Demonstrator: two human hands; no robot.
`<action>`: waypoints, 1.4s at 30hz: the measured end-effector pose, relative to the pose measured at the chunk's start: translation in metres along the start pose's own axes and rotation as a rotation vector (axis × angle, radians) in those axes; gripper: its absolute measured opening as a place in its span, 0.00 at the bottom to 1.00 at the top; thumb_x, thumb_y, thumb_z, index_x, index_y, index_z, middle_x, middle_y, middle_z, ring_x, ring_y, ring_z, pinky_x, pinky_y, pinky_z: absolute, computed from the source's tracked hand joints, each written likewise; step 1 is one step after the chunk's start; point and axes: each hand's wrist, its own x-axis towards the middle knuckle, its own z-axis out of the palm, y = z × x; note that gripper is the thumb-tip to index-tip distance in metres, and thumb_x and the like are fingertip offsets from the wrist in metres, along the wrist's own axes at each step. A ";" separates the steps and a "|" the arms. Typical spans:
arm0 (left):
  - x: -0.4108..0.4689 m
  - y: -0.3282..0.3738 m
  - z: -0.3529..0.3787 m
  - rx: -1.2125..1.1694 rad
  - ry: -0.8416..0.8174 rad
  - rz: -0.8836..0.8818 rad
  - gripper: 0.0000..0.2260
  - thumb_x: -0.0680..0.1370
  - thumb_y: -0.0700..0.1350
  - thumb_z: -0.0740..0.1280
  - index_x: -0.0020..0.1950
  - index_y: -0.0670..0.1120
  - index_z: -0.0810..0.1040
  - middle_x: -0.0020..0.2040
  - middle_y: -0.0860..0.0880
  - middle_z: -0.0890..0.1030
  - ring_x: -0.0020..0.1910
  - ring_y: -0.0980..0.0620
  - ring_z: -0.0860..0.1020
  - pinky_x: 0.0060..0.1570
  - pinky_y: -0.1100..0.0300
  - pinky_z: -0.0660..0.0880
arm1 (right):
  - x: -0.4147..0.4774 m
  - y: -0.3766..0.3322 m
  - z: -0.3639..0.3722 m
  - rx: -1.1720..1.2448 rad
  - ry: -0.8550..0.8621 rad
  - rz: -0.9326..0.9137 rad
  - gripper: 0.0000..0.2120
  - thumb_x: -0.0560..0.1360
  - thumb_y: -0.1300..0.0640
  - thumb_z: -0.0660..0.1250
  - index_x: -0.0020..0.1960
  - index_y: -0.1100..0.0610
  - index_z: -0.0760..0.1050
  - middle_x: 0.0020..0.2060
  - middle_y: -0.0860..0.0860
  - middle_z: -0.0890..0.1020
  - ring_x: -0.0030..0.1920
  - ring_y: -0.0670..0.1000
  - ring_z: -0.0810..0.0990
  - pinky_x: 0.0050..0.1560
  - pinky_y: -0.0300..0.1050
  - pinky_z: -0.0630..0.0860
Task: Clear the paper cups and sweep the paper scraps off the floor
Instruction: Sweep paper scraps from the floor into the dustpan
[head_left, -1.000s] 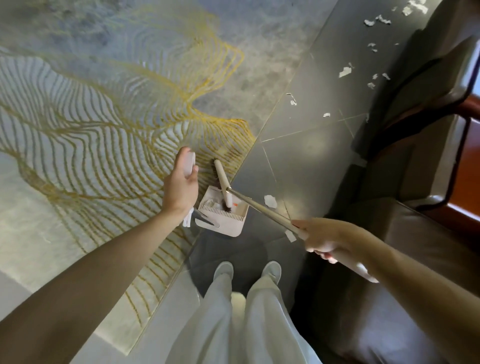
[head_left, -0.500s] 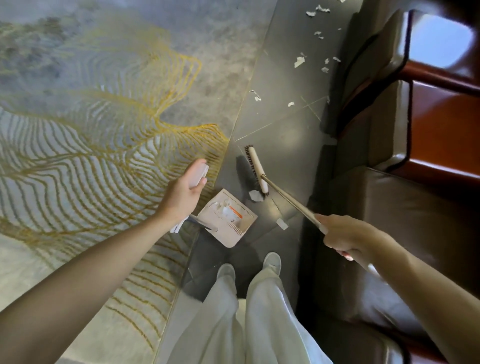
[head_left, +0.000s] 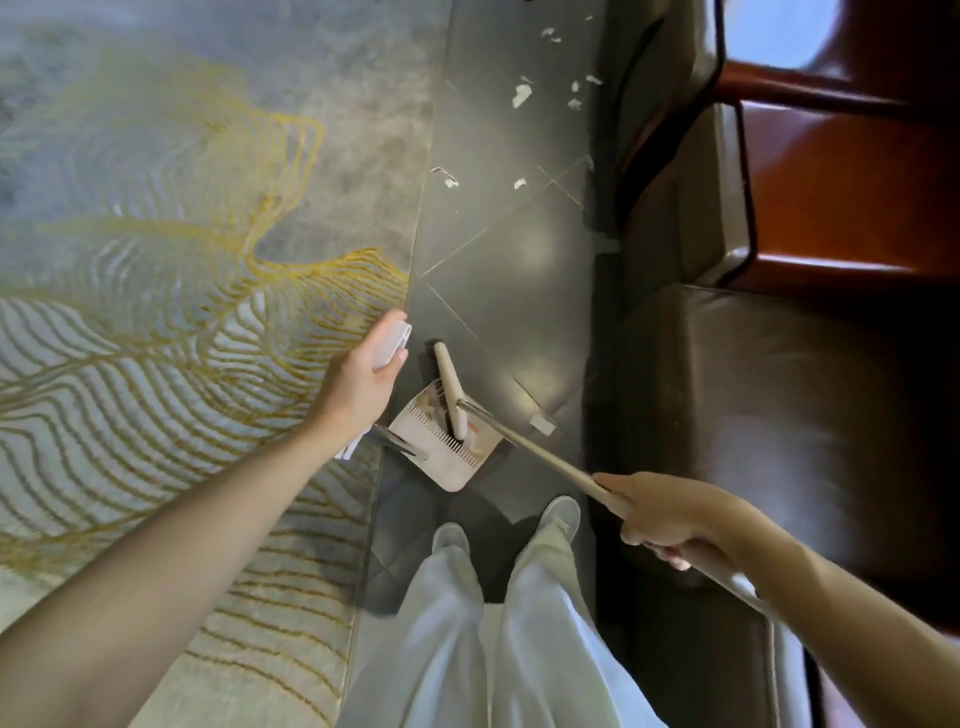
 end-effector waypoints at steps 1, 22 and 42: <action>-0.002 0.001 0.001 0.003 -0.014 0.016 0.19 0.80 0.42 0.65 0.71 0.51 0.71 0.61 0.47 0.79 0.59 0.46 0.77 0.55 0.64 0.67 | -0.008 0.005 0.001 -0.011 0.006 -0.003 0.31 0.78 0.67 0.61 0.75 0.44 0.58 0.40 0.55 0.77 0.28 0.47 0.72 0.29 0.38 0.73; 0.012 0.052 0.051 0.184 -0.288 0.244 0.16 0.81 0.50 0.62 0.69 0.58 0.69 0.37 0.42 0.74 0.35 0.40 0.68 0.40 0.51 0.70 | -0.016 0.046 0.042 0.168 0.036 0.116 0.36 0.77 0.67 0.61 0.78 0.47 0.50 0.37 0.54 0.77 0.27 0.46 0.73 0.27 0.38 0.73; 0.175 0.090 0.015 0.014 0.044 0.056 0.16 0.81 0.47 0.62 0.69 0.55 0.70 0.47 0.48 0.77 0.48 0.42 0.75 0.45 0.60 0.66 | 0.027 0.016 -0.205 0.174 0.190 0.024 0.29 0.76 0.67 0.61 0.74 0.52 0.60 0.34 0.57 0.77 0.26 0.49 0.73 0.26 0.40 0.73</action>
